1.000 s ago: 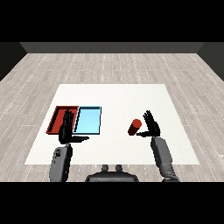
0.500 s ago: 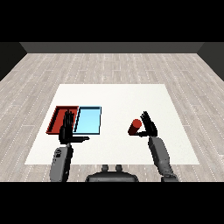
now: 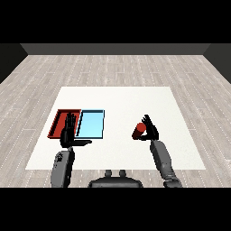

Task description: Pick the red can and put it in the red box

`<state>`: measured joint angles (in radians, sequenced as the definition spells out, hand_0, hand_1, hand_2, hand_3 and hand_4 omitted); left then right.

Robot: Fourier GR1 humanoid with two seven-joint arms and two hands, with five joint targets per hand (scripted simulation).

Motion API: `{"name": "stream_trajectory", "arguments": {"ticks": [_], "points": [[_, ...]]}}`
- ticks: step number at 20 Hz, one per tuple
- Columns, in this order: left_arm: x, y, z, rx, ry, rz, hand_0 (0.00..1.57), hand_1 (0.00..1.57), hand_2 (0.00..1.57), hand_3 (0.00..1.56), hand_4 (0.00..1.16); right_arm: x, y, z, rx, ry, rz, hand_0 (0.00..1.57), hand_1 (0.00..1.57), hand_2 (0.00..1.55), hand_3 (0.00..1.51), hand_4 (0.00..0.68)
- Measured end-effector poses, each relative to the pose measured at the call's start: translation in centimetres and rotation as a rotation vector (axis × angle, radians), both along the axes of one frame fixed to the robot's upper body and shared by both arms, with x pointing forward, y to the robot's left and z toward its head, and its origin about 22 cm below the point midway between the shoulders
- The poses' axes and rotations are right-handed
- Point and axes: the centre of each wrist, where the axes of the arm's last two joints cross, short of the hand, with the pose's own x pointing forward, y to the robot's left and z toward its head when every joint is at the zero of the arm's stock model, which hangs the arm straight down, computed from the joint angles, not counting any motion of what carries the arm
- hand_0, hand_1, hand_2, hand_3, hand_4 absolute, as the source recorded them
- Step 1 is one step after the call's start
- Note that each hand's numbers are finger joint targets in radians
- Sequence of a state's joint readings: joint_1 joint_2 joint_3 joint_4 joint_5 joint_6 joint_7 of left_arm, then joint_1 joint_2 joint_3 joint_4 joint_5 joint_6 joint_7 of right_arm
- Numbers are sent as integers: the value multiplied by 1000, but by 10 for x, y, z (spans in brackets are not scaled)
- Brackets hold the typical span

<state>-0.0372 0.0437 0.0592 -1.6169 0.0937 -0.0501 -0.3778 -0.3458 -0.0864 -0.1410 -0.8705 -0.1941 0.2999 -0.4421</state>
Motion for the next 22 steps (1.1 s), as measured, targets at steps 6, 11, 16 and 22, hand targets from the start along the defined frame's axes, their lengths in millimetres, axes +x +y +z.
{"name": "stream_trajectory", "arguments": {"ticks": [6, 11, 16, 22], "points": [[-4, 2, -8, 2, -7, 3, 0, 0, 0, 0, 0, 5, 5, -2, -8, 5, 25, 0, 0, 0, 0, 0], [-3, 0, -6, 0, -6, 10, 0, 0, 0, 0, 0, 14, 23, -2, -1, 15, 36, 0, 0, 0, 0, 0], [-2, 10, -1, 0, -12, 12, 0, 0, 0, 0, 0, 18, 40, -1, 0, 29, 37, 0, 0, 0, 0, 0], [-4, 3, -2, 2, -13, 16, 0, 0, 0, 0, 0, 24, 41, -7, -48, 48, -6, 510, 510, 670, 430, 0]]}}
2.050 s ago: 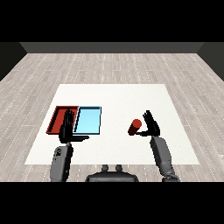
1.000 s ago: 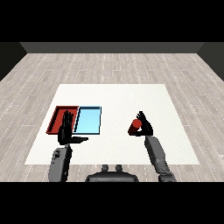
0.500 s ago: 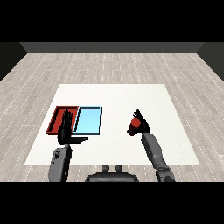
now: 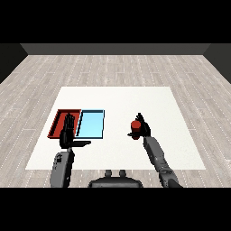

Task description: Pick the red can and put it in the red box

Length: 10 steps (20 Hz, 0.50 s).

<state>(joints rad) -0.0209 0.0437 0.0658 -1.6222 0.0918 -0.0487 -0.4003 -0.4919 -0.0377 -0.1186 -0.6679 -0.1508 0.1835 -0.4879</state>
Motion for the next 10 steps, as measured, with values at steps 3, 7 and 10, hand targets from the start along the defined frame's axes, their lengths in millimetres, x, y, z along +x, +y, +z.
{"name": "stream_trajectory", "arguments": {"ticks": [3, 7, 10], "points": [[-2, -3, -4, 5, 3, 1, 0, 0, 0, 0, 0, -1, 4, -2, -42, 15, -56, 1462, 1462, 1459, 1423, 611], [-1, -5, -8, 1, 0, 3, 0, 0, 0, 0, 0, 0, 3, -4, -95, 24, -106, 1472, 1472, 1456, 1404, 600], [-2, -2, -10, 8, -1, 0, 0, 0, 0, 0, 0, -1, 7, -4, -120, 15, -124, 1460, 1460, 1446, 1401, 587]]}}
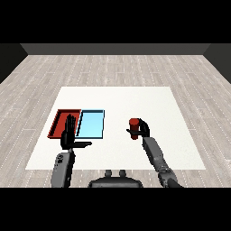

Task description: Pick the red can and put it in the red box

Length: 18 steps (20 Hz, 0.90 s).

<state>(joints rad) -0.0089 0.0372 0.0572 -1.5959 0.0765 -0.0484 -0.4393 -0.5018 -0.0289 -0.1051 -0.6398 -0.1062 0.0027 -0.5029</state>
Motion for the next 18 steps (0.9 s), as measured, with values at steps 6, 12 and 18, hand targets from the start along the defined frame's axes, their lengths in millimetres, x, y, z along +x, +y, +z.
{"name": "stream_trajectory", "arguments": {"ticks": [6, 12, 18], "points": [[2, 2, 0, -5, 11, -7, 0, 0, 0, 0, 0, 8, 8, 12, -41, -26, 1, 1439, 1439, 1436, 1372, 602], [-3, -10, 2, -4, 11, -40, 0, 0, 0, 0, 0, 7, -1, 31, -73, -119, 22, 1418, 1418, 1432, 1372, 619], [0, -22, 0, 10, 25, -82, 0, 0, 0, 0, 0, 6, -5, 66, -85, -208, 34, 1460, 1460, 1437, 1384, 642]]}}
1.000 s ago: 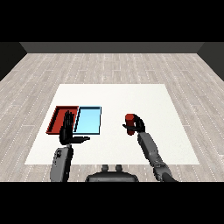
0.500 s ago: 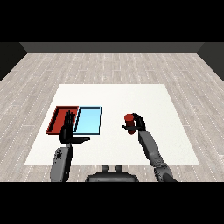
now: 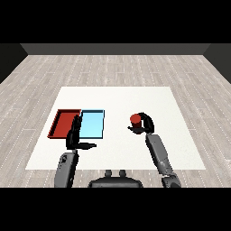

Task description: Pick the red can and put it in the red box

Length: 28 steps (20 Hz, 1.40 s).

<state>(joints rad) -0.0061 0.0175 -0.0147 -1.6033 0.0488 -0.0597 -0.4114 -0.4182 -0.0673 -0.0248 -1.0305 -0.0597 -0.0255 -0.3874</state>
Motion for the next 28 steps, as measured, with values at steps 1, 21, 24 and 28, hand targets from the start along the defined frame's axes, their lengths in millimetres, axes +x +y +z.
{"name": "stream_trajectory", "arguments": {"ticks": [1, 21, 24, 28], "points": [[4, -4, 2, 2, 4, -7, 0, 0, 0, 0, 0, -4, -2, 4, 2, -14, 2, 1464, 1464, 1439, 1388, 659], [15, -76, 6, 5, 125, -129, 0, 0, 0, 0, 0, -41, 100, 55, 80, -109, 12, 1453, 1453, 1447, 1398, 661], [22, -87, 2, 7, 154, -142, 0, 0, 0, 0, 0, -37, 109, 56, 92, -118, 16, 1461, 1461, 1443, 1393, 637], [26, -101, -5, 2, 184, -155, 0, 0, 0, 0, 0, -40, 122, 57, 94, -115, 19, 1458, 1458, 1449, 1384, 634]]}}
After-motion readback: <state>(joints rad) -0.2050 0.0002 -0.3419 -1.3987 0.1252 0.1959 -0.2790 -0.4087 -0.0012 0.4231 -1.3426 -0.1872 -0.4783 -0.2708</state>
